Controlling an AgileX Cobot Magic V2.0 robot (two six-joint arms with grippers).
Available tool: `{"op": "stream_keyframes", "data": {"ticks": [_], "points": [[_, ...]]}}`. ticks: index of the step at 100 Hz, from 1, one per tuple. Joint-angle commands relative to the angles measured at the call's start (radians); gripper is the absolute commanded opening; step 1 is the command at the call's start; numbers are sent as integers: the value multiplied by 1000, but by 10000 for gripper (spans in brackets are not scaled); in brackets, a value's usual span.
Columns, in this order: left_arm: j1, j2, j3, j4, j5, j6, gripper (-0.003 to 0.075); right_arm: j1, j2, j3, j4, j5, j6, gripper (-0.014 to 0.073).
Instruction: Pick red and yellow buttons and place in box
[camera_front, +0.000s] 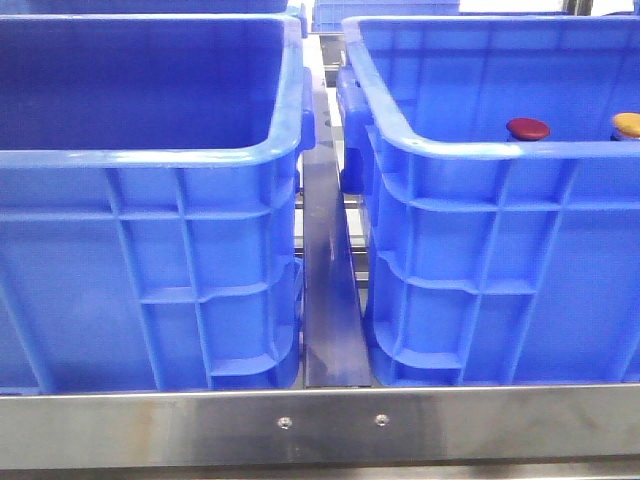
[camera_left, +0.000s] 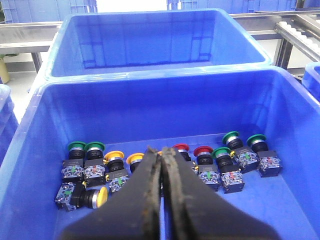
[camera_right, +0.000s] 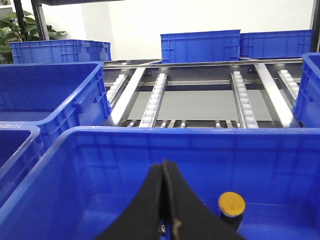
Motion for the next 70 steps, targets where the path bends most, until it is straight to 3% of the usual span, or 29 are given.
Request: {"op": "stream_keyframes", "data": {"ticks": [1,34,55,70], "points": [[2,8,-27,-25,-74,-7,-19,-1,-5,-24,31,17,-5,-69],[2,8,-27,-22,-80,-7,-19,-1,-5,-24,31,18,-5,-69],[2,6,22,-1,-159,-7,-19,-1,-5,-24,31,18,-5,-69],[-13,-26,103,93,-224,-57,-19,-1,-5,-24,31,20,-5,-69]]}}
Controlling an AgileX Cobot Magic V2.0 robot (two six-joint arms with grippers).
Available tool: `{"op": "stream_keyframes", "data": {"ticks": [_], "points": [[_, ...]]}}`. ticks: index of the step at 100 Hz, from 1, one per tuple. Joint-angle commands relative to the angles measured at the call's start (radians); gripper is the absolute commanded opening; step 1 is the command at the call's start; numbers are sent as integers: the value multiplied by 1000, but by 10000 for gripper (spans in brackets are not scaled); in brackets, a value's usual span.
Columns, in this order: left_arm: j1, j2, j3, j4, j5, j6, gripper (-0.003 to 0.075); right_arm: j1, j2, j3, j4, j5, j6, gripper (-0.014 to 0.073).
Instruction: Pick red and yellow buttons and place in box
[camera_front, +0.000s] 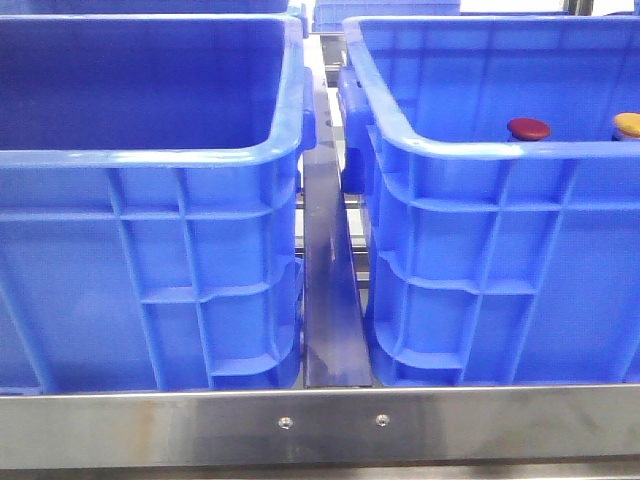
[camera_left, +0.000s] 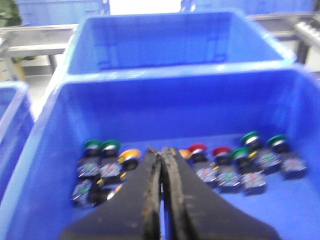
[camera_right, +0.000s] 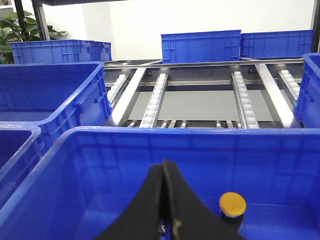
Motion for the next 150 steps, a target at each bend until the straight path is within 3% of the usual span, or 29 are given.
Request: {"op": "stream_keyframes", "data": {"ticks": [1,18,35,67,92,105,150], "points": [[-19,-22,23,60,-118,-64,-19,-1,-5,-24,31,20,-5,-69],[-95,-114,125,309,-199,-287,-19,-1,-5,-24,31,20,-5,-69],[-161,-229,243,447,-292,-349,-19,-1,-5,-24,31,20,-5,-69],[-162,-423,464,452,-335,-365,-19,-1,-5,-24,31,20,-5,-69],[-126,-429,573,452,-458,-375,-19,-1,-5,-24,31,20,-5,-69],[-122,-429,606,452,-515,-375,-19,-1,-5,-24,31,20,-5,-69],[-122,-429,608,448,-507,-375,-19,-1,-5,-24,31,24,-5,-69]]}}
